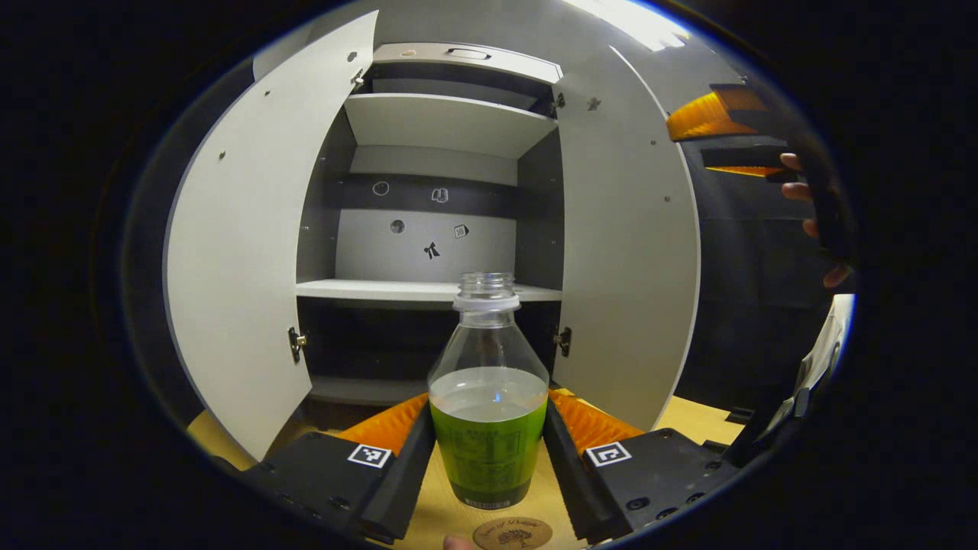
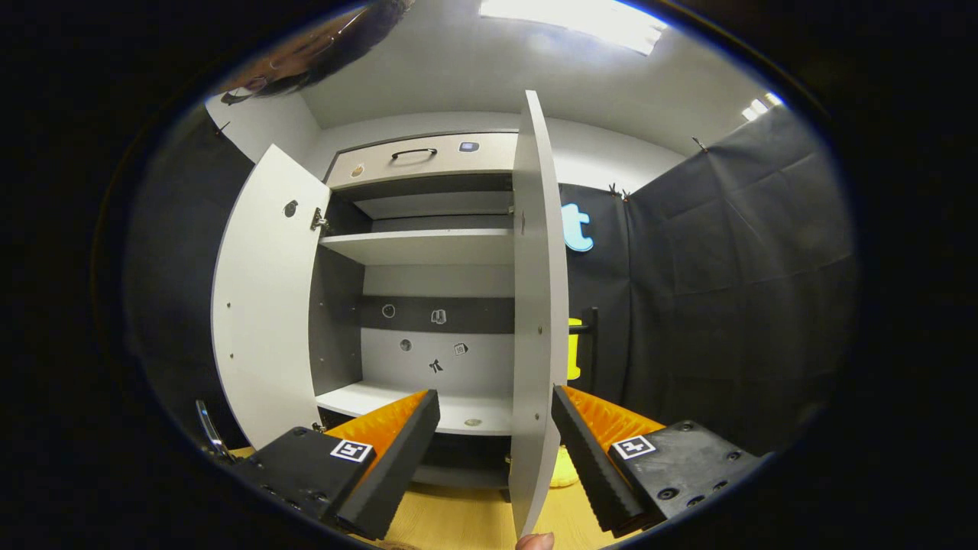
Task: Grasp the bottle in the cabinet with the left hand and place it on the coaster, then close the right door with the right hand and the left door with the left hand.
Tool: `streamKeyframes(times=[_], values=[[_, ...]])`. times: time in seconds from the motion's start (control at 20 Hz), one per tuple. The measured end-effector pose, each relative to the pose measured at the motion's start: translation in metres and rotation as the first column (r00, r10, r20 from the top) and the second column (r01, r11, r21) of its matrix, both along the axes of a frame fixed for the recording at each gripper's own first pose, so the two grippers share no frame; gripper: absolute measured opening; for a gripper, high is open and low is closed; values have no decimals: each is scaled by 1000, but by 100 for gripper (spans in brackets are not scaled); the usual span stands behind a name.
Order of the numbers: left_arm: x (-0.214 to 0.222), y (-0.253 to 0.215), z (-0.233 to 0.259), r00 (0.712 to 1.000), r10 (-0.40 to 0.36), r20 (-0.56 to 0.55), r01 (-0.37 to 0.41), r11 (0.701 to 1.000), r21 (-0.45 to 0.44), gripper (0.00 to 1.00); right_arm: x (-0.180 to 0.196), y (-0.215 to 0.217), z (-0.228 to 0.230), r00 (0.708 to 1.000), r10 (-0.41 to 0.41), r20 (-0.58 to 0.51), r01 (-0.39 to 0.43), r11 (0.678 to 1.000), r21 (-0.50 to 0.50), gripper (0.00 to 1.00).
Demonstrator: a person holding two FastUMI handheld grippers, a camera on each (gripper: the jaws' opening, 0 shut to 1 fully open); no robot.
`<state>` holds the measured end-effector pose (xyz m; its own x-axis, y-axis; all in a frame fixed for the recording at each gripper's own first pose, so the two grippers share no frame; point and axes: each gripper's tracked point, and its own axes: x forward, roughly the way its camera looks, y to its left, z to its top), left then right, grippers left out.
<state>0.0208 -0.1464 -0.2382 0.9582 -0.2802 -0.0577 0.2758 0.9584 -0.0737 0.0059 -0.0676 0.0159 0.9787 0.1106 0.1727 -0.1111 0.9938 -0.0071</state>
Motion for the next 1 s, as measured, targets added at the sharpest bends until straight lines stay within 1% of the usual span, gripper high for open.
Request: streamKeyframes(times=[0.1, 0.25, 0.45, 0.65, 0.8, 1.0], values=[[-9, -5, -23, 1000, -11, -2, 11, 1000, 12, 77, 2, 5, -2, 1000, 19, 2, -19, 1000, 6, 98], [-15, -16, -55, 999, -50, -6, 50, 998, 40, 78, 6, 11, -5, 999, 43, 2, -43, 999, -4, 98], [-18, -21, -86, 996, -78, -30, 78, 997, -15, 78, 10, 12, -11, 998, 55, -7, -55, 997, -52, 98], [-20, -25, -103, 994, -104, -37, 104, 994, 11, 78, 14, 15, -18, 997, 72, -22, -73, 994, -85, 97], [-25, -26, -112, 994, -96, -51, 97, 995, 15, 79, 17, 19, -26, 996, 84, -36, -87, 990, -109, 97], [-26, -24, -125, 993, -74, -92, 76, 997, 21, 80, 19, 22, -28, 995, 91, -41, -95, 989, -112, 98]])
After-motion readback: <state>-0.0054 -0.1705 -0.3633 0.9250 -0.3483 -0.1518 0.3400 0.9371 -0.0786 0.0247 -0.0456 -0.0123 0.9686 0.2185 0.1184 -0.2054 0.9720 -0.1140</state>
